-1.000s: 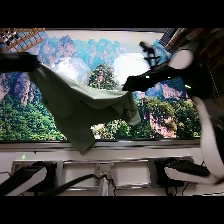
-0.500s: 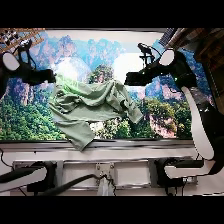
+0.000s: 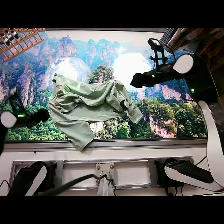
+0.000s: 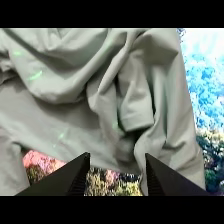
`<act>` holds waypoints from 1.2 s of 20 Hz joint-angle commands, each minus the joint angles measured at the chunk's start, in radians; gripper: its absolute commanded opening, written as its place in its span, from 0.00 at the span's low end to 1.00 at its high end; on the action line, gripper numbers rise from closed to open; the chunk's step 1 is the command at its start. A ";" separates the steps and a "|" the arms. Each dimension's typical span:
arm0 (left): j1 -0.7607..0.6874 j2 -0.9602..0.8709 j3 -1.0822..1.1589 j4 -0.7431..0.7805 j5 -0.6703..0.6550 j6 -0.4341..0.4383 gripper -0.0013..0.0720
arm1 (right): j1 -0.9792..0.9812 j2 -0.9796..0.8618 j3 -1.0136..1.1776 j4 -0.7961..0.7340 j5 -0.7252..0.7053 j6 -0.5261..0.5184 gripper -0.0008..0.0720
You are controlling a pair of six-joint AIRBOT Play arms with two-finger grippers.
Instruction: Fold the clothes and pants, and hang the long-sleeved shirts on hangers.
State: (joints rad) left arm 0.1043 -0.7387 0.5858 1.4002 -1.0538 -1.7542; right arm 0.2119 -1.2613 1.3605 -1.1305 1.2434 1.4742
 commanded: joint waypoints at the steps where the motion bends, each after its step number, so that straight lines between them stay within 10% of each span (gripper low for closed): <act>1: 0.095 0.060 -0.182 -0.235 0.078 0.120 0.49 | 0.001 0.099 -0.094 0.001 -0.006 -0.011 0.57; 11: 0.211 -0.115 -0.240 -0.494 0.162 0.401 0.49 | 0.001 0.280 -0.269 0.001 -0.033 -0.011 0.57; 24: 0.262 -0.209 -0.240 -0.510 0.207 0.439 0.47 | 0.001 0.287 -0.269 0.001 -0.040 -0.010 0.57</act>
State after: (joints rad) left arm 0.3450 -0.9443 0.3462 0.8925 -0.8581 -1.3251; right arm 0.2119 -0.9752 1.0924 -1.1297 1.2076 1.4639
